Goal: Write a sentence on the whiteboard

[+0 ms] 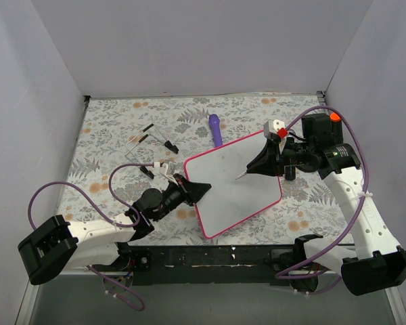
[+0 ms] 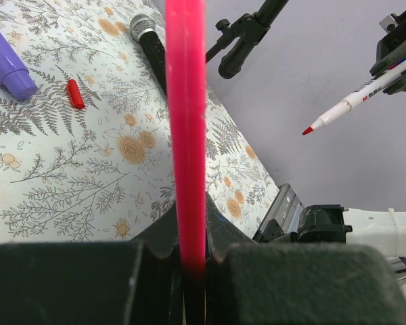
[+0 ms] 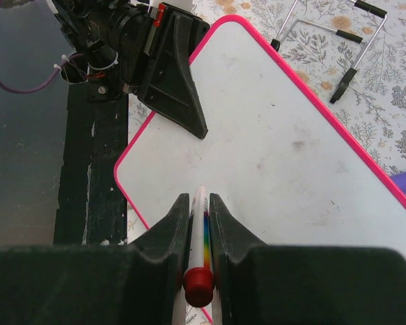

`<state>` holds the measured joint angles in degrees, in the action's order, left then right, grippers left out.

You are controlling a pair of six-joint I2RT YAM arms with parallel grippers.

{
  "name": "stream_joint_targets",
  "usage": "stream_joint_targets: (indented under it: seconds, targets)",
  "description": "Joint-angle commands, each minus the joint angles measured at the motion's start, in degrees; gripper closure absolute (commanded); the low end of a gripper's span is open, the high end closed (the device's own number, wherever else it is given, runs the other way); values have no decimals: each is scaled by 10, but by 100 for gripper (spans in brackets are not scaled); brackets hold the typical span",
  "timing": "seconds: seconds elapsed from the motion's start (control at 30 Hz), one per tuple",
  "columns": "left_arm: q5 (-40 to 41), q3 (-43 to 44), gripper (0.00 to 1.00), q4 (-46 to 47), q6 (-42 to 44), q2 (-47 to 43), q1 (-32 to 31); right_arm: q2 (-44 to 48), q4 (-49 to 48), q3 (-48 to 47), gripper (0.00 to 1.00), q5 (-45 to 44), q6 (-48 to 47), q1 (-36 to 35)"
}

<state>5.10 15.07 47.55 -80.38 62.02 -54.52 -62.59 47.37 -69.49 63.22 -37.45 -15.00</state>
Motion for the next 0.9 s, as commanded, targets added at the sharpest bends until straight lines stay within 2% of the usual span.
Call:
stream_joint_targets:
  seconds: [0.0, 0.87]
  targets:
    - [8, 16, 100, 35, 9, -16, -4, 11, -18, 2, 99, 16, 5, 2]
    - [10, 14, 100, 34, 8, -21, -4, 11, -20, 4, 99, 15, 7, 2]
